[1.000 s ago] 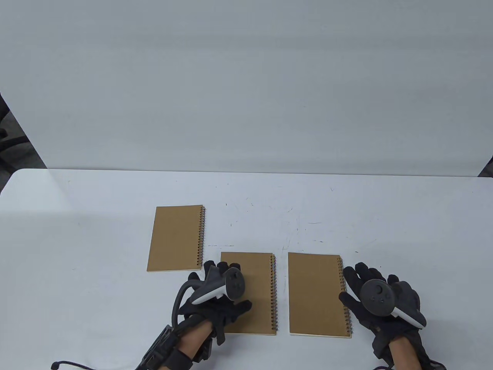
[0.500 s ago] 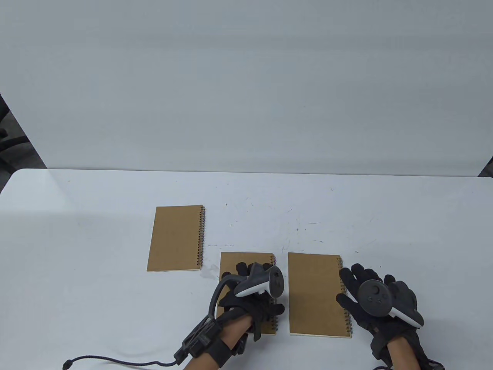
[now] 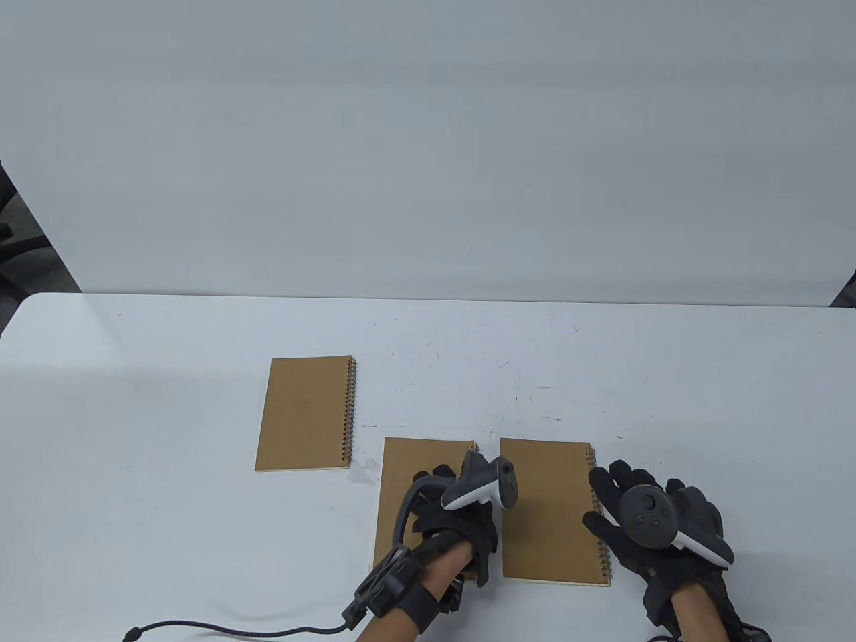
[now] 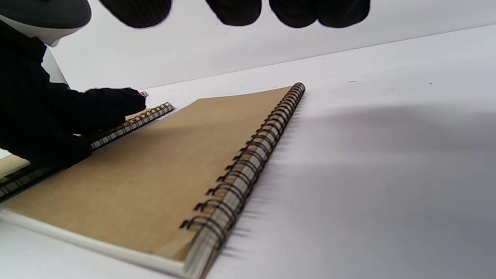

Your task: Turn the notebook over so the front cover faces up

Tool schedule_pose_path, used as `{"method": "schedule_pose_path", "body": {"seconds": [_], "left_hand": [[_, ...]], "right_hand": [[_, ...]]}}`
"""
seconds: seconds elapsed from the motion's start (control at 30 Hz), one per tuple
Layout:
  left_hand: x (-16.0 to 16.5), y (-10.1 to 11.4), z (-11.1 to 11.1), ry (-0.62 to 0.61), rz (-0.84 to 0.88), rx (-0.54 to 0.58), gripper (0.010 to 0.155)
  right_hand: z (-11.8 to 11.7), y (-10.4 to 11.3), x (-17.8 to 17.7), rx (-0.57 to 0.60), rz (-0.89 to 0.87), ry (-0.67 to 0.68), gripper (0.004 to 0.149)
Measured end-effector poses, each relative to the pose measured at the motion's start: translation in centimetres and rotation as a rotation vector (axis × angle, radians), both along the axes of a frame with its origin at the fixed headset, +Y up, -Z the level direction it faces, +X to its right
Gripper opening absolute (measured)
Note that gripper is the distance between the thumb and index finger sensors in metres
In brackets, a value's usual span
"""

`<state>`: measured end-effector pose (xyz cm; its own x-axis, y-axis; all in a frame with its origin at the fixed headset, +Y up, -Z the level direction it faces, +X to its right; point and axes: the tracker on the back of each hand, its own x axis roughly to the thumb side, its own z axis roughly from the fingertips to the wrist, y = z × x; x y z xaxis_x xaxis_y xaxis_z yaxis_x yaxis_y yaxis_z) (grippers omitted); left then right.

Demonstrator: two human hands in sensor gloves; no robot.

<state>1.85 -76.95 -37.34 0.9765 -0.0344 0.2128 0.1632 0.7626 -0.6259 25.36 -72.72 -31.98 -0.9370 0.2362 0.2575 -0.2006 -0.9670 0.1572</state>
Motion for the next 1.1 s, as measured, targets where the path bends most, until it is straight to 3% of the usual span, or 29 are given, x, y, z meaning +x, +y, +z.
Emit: {"method": "schedule_pose_path", "body": {"seconds": [0.1, 0.23, 0.3, 0.43, 0.67, 0.8, 0.93, 1.1], "left_hand": [[0.5, 0.0, 0.0, -0.005, -0.046, 0.009, 0.093], [0.6, 0.3, -0.2, -0.073, -0.191, 0.132, 0.089], [0.1, 1.0, -0.3, -0.044, -0.146, 0.112, 0.089], [-1.3, 3.5, -0.8, 0.036, -0.014, 0.103, 0.088], [-3.5, 9.1, -0.8, 0.072, 0.063, 0.199, 0.088], [-6.2, 11.5, -0.6, 0.143, 0.240, 0.240, 0.087], [-8.8, 11.1, -0.6, 0.223, 0.477, 0.225, 0.088], [-11.6, 7.3, -0.5, 0.408, 0.697, 0.150, 0.088]], "right_hand": [[0.0, 0.0, 0.0, -0.007, -0.004, -0.004, 0.068], [0.0, 0.0, 0.1, -0.013, -0.004, -0.007, 0.068], [0.0, 0.0, 0.1, -0.014, -0.006, -0.006, 0.068], [-0.1, 0.0, 0.2, -0.014, -0.006, -0.006, 0.068], [-0.1, 0.0, 0.3, -0.022, -0.009, -0.011, 0.068], [-0.2, 0.0, 0.3, -0.022, -0.009, -0.014, 0.068], [-0.2, 0.0, 0.3, -0.029, -0.007, -0.014, 0.069], [-0.2, -0.2, 0.4, -0.046, -0.002, -0.019, 0.069]]}}
